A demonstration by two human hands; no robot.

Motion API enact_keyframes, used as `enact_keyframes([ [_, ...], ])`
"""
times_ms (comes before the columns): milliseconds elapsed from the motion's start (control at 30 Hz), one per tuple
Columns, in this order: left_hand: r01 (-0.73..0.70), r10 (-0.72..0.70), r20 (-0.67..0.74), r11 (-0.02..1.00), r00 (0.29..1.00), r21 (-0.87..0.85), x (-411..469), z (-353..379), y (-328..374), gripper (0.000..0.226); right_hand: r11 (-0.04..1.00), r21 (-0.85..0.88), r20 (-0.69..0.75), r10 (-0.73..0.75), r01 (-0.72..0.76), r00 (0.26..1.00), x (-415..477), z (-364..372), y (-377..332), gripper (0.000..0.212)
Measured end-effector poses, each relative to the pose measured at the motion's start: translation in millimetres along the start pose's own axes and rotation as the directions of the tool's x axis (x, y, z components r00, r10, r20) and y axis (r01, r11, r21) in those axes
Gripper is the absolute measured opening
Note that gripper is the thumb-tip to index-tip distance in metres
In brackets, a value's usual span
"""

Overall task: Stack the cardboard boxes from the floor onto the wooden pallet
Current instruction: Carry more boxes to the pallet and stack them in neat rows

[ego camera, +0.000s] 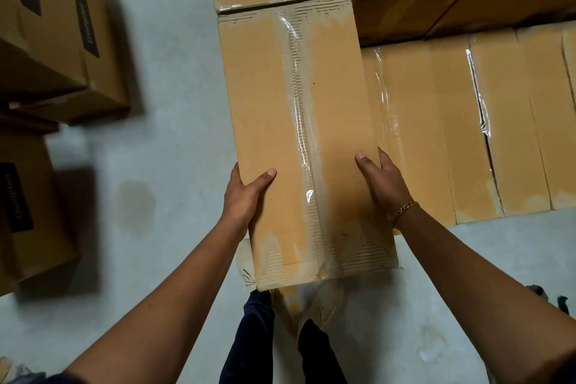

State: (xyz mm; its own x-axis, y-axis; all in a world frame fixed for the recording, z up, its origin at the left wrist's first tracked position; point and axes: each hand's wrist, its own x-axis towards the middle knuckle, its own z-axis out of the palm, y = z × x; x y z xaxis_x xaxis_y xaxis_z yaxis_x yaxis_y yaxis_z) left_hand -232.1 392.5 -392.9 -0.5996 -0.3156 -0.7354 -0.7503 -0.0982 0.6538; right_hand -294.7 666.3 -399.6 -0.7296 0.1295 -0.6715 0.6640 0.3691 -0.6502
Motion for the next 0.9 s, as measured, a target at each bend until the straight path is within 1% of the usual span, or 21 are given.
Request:
enact_keyframes([
  [33,-0.002,0.002,0.002,1.0,1.0,-0.001,0.9,0.1,-0.9,0.068,1.0,-0.005,-0.002,0.004,-0.004,1.0,0.1,0.1,0.6,0.104],
  [67,-0.002,0.002,0.001,1.0,1.0,-0.002,1.1,0.3,-0.9,0.068,1.0,-0.007,-0.001,0.006,-0.006,1.0,-0.9,0.0,-0.1,0.105],
  [100,-0.001,0.001,0.001,1.0,1.0,-0.001,1.3,0.1,-1.9,0.069,1.0,-0.005,-0.001,0.0,0.0,1.0,-1.1,0.4,0.4,0.101],
  [200,0.002,-0.002,-0.002,1.0,1.0,-0.007,1.2,0.2,-2.3,0.069,1.0,0.004,-0.015,-0.018,0.018,1.0,-2.4,1.9,-0.9,0.08],
  [267,0.007,-0.007,-0.006,1.0,1.0,-0.017,0.4,0.5,-1.3,0.066,1.0,-0.005,-0.02,-0.029,0.029,0.999,-2.9,2.2,-0.6,0.074],
  [400,0.017,-0.018,-0.003,0.999,1.0,-0.044,0.5,-0.6,0.6,0.063,0.999,-0.017,-0.018,-0.041,0.041,0.999,-4.1,2.1,0.1,0.073],
  [567,0.003,-0.003,0.001,0.999,1.0,-0.032,3.4,-4.5,0.7,0.064,0.998,-0.004,-0.038,-0.057,0.057,0.998,-3.2,4.9,2.0,0.069],
  [700,-0.012,0.012,-0.001,1.0,1.0,0.005,5.4,-3.2,-0.7,0.07,0.998,-0.011,-0.043,-0.056,0.055,0.998,-1.9,6.3,1.0,0.068],
  [833,-0.019,0.019,0.008,1.0,1.0,0.02,3.0,-3.4,0.8,0.07,0.999,-0.007,-0.037,-0.045,0.045,0.998,-2.5,6.8,-0.9,0.068],
  [900,-0.011,0.01,0.015,1.0,1.0,0.016,1.2,-4.1,1.3,0.074,0.999,-0.007,-0.029,-0.04,0.04,0.999,-3.8,5.7,-2.9,0.069],
])
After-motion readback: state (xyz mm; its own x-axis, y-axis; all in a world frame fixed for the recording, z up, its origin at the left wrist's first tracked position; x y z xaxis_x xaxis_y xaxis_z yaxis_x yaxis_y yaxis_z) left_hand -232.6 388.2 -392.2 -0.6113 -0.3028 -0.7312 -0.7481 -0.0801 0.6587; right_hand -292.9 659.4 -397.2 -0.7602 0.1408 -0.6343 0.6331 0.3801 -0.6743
